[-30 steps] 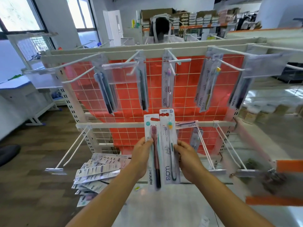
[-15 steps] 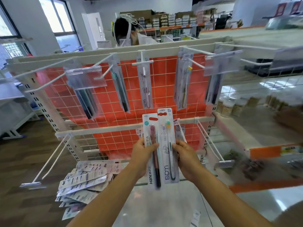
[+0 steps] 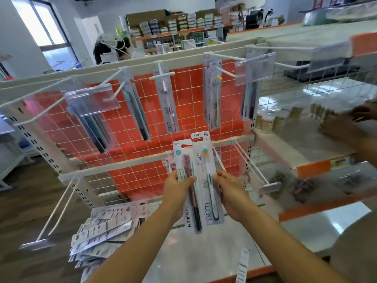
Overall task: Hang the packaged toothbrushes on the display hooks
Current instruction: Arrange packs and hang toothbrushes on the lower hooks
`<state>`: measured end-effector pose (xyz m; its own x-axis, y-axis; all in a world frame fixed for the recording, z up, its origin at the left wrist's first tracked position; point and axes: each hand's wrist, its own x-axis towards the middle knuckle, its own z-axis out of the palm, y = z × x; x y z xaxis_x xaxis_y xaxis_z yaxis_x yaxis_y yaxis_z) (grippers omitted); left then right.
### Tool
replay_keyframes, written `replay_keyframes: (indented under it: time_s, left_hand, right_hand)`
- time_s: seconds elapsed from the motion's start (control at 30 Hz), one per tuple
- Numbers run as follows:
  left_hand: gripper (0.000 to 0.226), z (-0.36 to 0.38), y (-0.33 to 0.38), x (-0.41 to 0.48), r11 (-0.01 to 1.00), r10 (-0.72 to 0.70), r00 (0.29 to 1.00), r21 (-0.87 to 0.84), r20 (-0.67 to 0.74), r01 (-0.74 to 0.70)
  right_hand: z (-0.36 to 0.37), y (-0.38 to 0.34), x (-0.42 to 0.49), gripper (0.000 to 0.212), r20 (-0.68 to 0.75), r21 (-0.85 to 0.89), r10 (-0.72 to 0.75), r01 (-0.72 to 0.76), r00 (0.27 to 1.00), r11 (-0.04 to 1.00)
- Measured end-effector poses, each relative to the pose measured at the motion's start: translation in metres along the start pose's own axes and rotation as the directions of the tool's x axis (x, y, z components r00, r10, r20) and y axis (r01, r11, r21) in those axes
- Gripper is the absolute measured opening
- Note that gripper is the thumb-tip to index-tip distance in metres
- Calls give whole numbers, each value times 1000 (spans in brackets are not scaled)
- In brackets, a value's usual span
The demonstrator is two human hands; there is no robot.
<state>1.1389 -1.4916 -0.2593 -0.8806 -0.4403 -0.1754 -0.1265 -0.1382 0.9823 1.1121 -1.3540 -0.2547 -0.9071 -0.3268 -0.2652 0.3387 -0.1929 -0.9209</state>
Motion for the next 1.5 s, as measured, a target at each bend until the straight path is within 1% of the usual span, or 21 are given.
replay_keyframes:
  time_s: [0.13, 0.33, 0.4, 0.53, 0.67, 0.73, 0.9, 1.1, 1.27, 1.37, 1.5]
  left_hand:
    - [20, 7, 0, -1, 1000, 9, 1000, 8, 8, -9]
    - [17, 29, 3, 0, 1000, 18, 1000, -9, 3, -18]
    - [15, 40, 3, 1, 1000, 20, 1000, -23, 0, -20]
    - [22, 66, -1, 1, 999, 9, 1000, -47, -10, -9]
    - [18, 93, -5, -4, 998, 1, 1000, -58, -10, -2]
    - [16, 103, -9, -7, 999, 0, 1000, -46, -4, -1]
    - [14, 119, -14, -10, 999, -16, 999, -38, -43, 15]
    - [14, 116, -23, -14, 999, -19, 996, -40, -92, 15]
    - [14, 99, -25, -13, 1000, 5, 991, -13, -131, -7]
    - [14, 88, -29, -15, 1000, 6, 990, -16, -142, -8]
    - [14, 74, -36, -15, 1000, 30, 988, 13, -148, -29]
  right_hand:
    - [-7, 0, -1, 22, -20, 33, -11, 11, 1000, 999]
    - [-30, -15, 0, 27, 23, 95, -20, 18, 1000, 995]
    - [-41, -21, 2, 27, 38, 84, -24, 20, 999, 996]
    - [-64, -29, 7, 25, 27, 53, -18, 17, 999, 998]
    - [-86, -31, 13, 17, -6, 12, -19, 19, 1000, 1000]
    - [-95, -29, 15, 15, 8, 14, -17, 17, 1000, 1000]
    - [-112, -23, 19, 14, 22, 4, 8, -8, 1000, 1000]
    - [-114, -18, 25, 14, 55, -52, 21, -18, 998, 998]
    - [-100, -11, 29, 15, 105, -104, 30, -19, 994, 994]
    - [-91, -3, 28, 19, 112, -130, 18, -3, 994, 992]
    - [-80, 9, 27, 23, 107, -113, 10, 2, 994, 994]
